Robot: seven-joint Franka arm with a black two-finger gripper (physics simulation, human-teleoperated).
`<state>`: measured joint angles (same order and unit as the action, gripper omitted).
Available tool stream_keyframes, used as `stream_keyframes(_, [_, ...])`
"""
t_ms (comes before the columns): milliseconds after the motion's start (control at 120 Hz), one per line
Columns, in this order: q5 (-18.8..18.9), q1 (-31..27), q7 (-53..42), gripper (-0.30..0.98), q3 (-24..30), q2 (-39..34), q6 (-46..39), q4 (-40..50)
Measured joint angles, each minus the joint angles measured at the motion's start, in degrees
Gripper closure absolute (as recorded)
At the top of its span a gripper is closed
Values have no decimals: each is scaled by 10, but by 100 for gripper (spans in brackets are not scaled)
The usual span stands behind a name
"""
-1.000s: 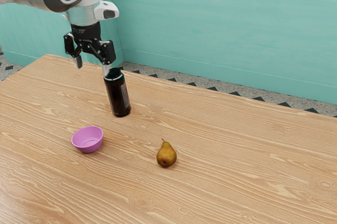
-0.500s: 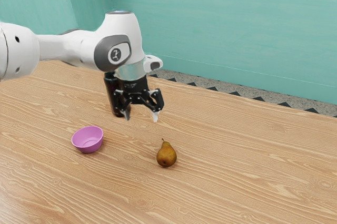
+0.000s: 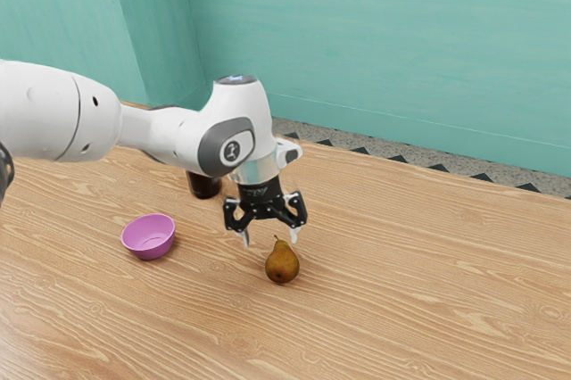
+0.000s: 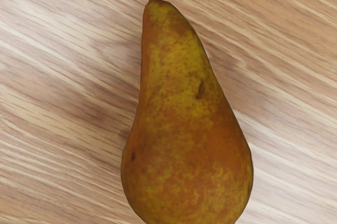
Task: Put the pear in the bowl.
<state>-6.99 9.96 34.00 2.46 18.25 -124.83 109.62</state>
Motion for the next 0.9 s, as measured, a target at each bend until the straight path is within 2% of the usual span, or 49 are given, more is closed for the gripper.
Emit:
stream_keyframes(383, [24, 11, 35, 0, 1, 35, -28, -3])
stream_keyframes(900, [25, 10, 53, 0, 2, 79, -58, -9])
